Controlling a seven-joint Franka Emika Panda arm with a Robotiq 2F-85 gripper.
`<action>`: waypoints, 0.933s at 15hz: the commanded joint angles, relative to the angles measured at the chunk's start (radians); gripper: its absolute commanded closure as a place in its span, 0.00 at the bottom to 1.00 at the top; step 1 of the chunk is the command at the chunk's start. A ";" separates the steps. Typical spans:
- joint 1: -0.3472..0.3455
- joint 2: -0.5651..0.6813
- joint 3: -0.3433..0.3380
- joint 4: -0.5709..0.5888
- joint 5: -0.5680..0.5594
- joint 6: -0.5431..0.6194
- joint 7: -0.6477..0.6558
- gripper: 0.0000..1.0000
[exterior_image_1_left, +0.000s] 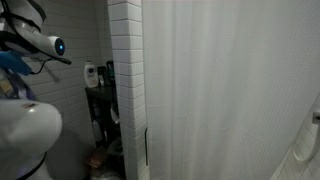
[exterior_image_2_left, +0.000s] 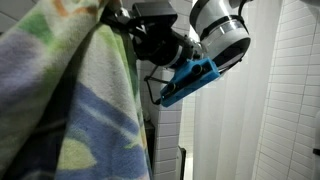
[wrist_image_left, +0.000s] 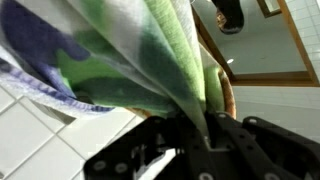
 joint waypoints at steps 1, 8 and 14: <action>-0.089 0.027 0.011 0.051 -0.038 0.104 -0.022 0.96; -0.140 0.083 0.021 0.101 -0.080 0.271 -0.047 0.96; -0.159 0.233 0.031 0.202 -0.124 0.446 -0.087 0.96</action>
